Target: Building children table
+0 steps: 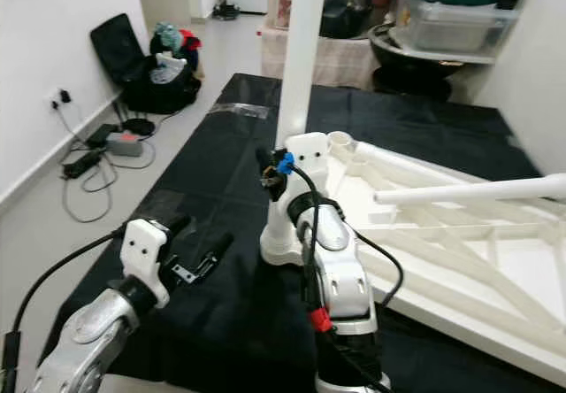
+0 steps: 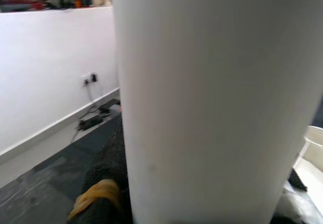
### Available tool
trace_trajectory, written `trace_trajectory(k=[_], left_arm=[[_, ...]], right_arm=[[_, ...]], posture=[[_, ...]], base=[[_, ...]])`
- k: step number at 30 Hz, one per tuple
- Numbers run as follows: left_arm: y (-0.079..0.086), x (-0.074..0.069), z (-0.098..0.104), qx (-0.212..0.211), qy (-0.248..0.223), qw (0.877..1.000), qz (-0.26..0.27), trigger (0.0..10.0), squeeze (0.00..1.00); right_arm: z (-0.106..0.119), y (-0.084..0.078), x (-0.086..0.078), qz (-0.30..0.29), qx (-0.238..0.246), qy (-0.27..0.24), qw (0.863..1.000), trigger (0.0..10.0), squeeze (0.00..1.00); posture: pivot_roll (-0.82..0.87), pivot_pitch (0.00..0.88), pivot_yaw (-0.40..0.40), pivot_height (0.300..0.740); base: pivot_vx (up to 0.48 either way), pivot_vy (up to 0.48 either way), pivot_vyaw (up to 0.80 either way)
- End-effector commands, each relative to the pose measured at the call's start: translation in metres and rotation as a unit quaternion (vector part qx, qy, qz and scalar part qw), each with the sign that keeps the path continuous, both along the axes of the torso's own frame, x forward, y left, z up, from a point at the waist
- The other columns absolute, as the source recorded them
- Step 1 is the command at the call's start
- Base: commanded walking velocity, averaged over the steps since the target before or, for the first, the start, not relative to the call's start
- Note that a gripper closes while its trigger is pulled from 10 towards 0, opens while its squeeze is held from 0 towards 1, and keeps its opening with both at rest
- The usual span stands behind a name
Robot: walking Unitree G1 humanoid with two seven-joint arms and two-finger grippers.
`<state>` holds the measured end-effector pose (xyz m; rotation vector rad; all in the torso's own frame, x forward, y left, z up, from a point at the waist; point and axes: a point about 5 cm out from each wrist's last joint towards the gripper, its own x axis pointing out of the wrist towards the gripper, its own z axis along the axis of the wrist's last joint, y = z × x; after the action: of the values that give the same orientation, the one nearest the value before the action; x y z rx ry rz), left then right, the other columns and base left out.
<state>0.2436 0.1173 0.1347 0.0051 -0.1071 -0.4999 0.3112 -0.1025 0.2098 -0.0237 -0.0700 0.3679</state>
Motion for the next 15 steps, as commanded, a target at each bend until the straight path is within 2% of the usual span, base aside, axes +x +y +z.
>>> trace_trajectory(k=[1,2,3,4,6,9,10,11,13,14,15], left_arm=[[0.002,-0.002,0.000,0.001,-0.005,1.000,0.003,10.0,0.00],[0.002,-0.004,0.001,0.001,-0.006,1.000,0.001,10.0,0.00],[0.002,-0.004,0.001,0.001,-0.006,1.000,0.001,10.0,0.00],[0.001,-0.006,0.002,0.000,-0.007,1.000,-0.002,10.0,0.00],[0.000,-0.007,0.003,0.000,-0.007,1.000,-0.003,10.0,0.00],[0.000,-0.010,0.003,-0.001,-0.008,1.000,-0.006,10.0,0.00],[-0.001,-0.013,0.004,-0.001,-0.008,1.000,-0.007,10.0,0.00],[-0.001,-0.013,0.004,-0.001,-0.008,1.000,-0.007,10.0,0.00],[-0.001,-0.019,0.006,-0.002,-0.009,1.000,-0.008,10.0,0.00],[-0.001,-0.019,0.006,-0.002,-0.009,1.000,-0.008,10.0,0.00],[-0.001,-0.023,0.008,-0.002,-0.009,1.000,-0.008,10.0,0.00]], right_arm=[[-0.008,0.005,0.001,0.048,-0.007,0.031,0.998,10.0,0.00],[0.001,0.008,0.000,0.109,-0.004,0.016,0.994,10.0,0.00],[0.001,0.008,0.000,0.109,-0.004,0.016,0.994,10.0,0.00],[0.013,0.007,0.000,0.172,0.000,-0.013,0.985,10.0,1.00],[0.018,0.004,0.000,0.189,0.000,-0.025,0.982,10.0,1.00],[0.023,-0.005,0.006,0.195,-0.039,-0.049,0.979,10.0,1.00],[0.027,-0.010,0.008,0.226,-0.048,-0.052,0.972,10.0,1.00],[0.027,-0.010,0.008,0.226,-0.048,-0.052,0.972,10.0,1.00],[0.037,-0.022,0.011,0.284,-0.056,-0.056,0.956,10.0,1.00],[0.037,-0.022,0.011,0.284,-0.056,-0.056,0.956,10.0,1.00],[0.041,-0.027,0.011,0.313,-0.058,-0.055,0.946,10.0,1.00]], posture=[[-0.01,0.017,-0.054,0.740],[-0.01,0.031,-0.049,0.740],[-0.01,0.031,-0.049,0.740],[-0.01,0.049,-0.045,0.740],[-0.01,0.049,-0.045,0.740],[-0.01,0.057,-0.044,0.740],[0.01,0.086,-0.048,0.740],[0.01,0.086,-0.048,0.740],[0.02,0.103,-0.048,0.740],[0.02,0.103,-0.048,0.740],[0.03,0.123,-0.047,0.740]], base=[[0.000,0.000,0.00],[0.000,0.000,0.00],[0.000,0.000,0.00],[0.000,0.000,0.00],[0.000,0.000,0.00],[0.000,0.000,0.00],[0.000,0.000,0.00],[0.000,0.000,0.00],[0.000,0.000,0.00],[0.000,0.000,0.00],[0.000,0.000,0.00]])
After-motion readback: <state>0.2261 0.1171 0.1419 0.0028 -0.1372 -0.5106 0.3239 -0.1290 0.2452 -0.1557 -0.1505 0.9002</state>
